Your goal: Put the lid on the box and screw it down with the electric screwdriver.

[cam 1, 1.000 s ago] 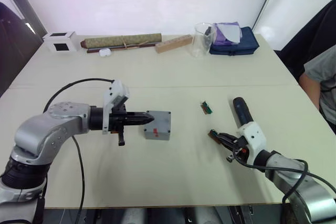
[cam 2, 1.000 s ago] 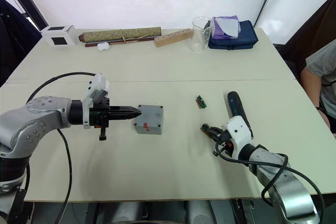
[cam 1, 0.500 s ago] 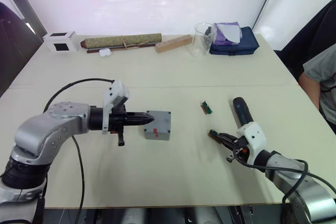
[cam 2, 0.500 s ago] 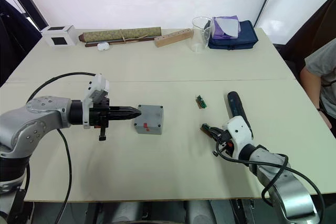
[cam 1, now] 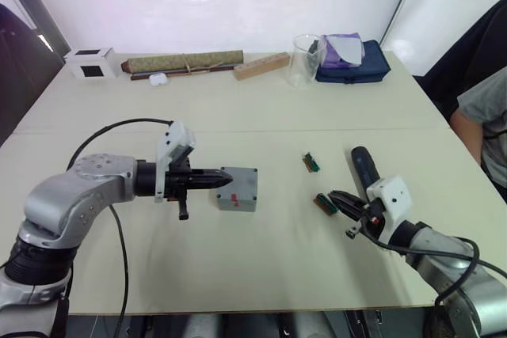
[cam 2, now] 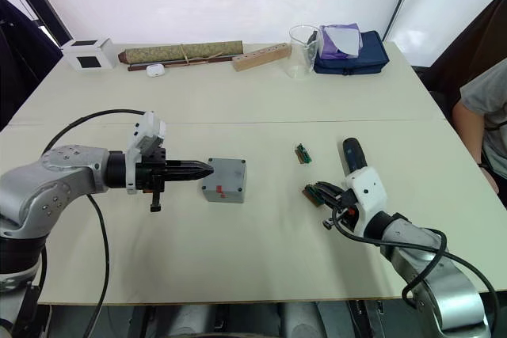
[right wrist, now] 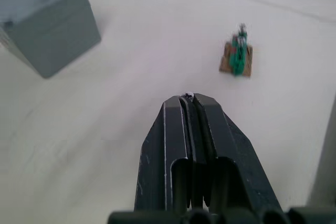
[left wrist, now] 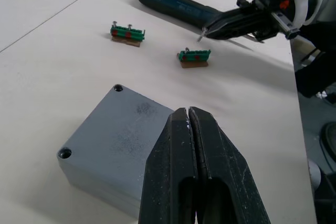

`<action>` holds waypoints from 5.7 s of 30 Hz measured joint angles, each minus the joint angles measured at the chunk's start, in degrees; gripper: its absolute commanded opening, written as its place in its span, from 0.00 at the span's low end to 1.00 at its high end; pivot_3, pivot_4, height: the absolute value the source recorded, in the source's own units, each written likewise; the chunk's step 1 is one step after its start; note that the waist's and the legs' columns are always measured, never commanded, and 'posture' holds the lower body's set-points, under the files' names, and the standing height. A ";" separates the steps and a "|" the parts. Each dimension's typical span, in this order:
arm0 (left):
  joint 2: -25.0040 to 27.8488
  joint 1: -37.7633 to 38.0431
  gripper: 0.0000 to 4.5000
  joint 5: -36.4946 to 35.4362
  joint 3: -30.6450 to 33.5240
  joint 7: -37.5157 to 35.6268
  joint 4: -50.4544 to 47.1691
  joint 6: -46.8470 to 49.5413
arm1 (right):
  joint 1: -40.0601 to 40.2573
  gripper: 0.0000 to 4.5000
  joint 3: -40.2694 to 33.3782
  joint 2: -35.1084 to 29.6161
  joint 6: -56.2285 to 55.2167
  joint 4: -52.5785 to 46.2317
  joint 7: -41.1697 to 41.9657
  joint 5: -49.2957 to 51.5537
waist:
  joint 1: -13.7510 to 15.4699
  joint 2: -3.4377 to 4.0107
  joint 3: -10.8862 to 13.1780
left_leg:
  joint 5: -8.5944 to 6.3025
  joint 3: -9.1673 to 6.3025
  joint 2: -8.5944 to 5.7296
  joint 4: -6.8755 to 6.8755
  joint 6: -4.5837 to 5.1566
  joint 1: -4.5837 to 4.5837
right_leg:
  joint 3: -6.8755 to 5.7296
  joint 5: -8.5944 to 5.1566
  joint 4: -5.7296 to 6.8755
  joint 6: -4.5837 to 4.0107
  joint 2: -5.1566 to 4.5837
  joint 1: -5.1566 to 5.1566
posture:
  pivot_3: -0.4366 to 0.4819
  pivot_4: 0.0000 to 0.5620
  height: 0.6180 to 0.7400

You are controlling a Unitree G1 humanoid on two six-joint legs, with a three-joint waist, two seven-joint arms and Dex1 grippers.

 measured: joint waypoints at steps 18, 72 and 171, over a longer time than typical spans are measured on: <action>1.71 4.72 0.00 1.41 4.59 1.36 4.15 -2.32 | -32.44 0.04 19.24 3.12 10.32 9.22 1.52 2.85 | -0.04 -0.01 0.02 | 0.00 -0.05 -0.04 0.05 0.00 -0.06 | -0.02 0.03 0.11 0.00 -0.13 -0.07 | 0.48 0.27 1.00; 1.20 6.45 0.00 -0.16 4.85 5.06 1.26 -1.52 | -35.18 0.04 24.70 6.80 4.79 19.09 7.65 -8.22 | -0.20 0.00 0.03 | 0.00 -0.05 -0.02 0.01 0.00 -0.03 | -0.05 0.03 0.14 0.00 -0.05 -0.10 | 0.48 0.27 1.00; -4.86 -5.32 0.00 14.82 -9.21 -3.76 14.91 -13.15 | -35.84 0.47 4.85 23.07 -6.84 12.36 -13.79 8.45 | -0.25 0.64 0.47 | 0.15 -0.02 -0.09 0.65 -0.18 -1.20 | 0.21 0.55 0.36 0.17 0.09 -1.13 | 0.48 0.27 1.00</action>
